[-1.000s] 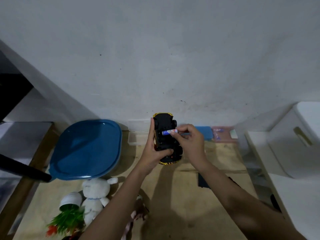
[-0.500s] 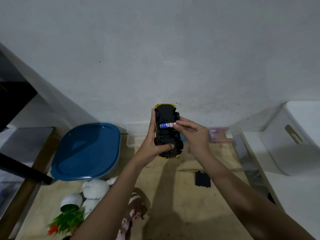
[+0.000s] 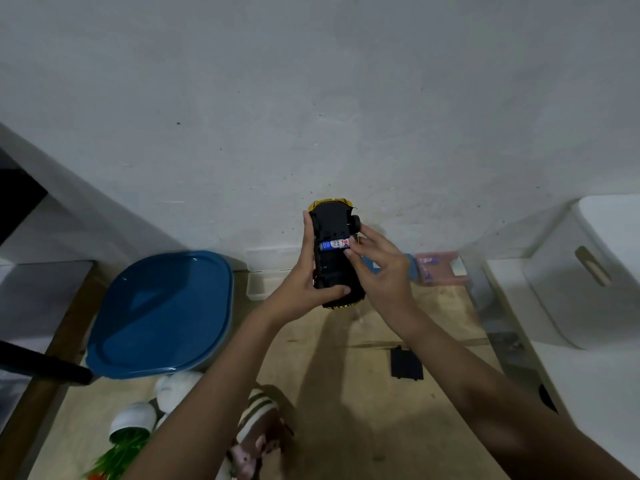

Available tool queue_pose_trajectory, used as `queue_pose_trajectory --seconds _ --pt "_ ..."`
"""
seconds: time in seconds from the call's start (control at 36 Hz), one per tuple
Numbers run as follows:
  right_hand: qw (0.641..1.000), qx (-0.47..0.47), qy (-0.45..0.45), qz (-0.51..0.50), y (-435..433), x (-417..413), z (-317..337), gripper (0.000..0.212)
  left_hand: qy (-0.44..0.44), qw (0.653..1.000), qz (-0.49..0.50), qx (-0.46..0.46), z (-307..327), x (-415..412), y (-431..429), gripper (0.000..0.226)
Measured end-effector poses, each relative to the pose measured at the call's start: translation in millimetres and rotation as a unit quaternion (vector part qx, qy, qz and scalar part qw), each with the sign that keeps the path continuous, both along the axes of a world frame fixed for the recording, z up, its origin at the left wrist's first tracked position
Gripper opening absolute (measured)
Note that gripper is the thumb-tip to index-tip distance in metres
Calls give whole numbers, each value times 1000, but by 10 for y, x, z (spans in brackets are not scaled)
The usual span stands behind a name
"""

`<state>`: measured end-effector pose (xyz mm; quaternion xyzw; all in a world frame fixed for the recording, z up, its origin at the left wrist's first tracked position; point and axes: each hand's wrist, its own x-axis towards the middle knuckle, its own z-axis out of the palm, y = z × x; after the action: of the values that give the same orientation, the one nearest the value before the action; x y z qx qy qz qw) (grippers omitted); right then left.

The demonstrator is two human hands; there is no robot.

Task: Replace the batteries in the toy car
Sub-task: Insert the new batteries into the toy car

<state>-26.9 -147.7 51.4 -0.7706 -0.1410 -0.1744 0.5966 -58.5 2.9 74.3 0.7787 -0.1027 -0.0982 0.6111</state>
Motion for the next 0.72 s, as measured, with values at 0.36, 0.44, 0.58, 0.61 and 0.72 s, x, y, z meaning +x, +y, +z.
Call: queue_pose_trajectory --seconds 0.36,0.44,0.58,0.61,0.72 --pt "985 -137 -13 108 -143 214 -176 28 20 999 39 -6 -300 108 104 118" --pt "994 -102 6 36 -276 238 -320 23 39 997 60 -15 -425 69 110 117" --pt "941 -285 185 -7 -686 315 -855 17 80 994 62 -28 -593 19 171 117" --pt "919 -329 216 7 -767 295 -973 22 84 994 64 -31 -614 14 183 118" --pt "887 -408 213 41 -857 186 -1192 38 94 992 72 -37 -693 1 218 118"
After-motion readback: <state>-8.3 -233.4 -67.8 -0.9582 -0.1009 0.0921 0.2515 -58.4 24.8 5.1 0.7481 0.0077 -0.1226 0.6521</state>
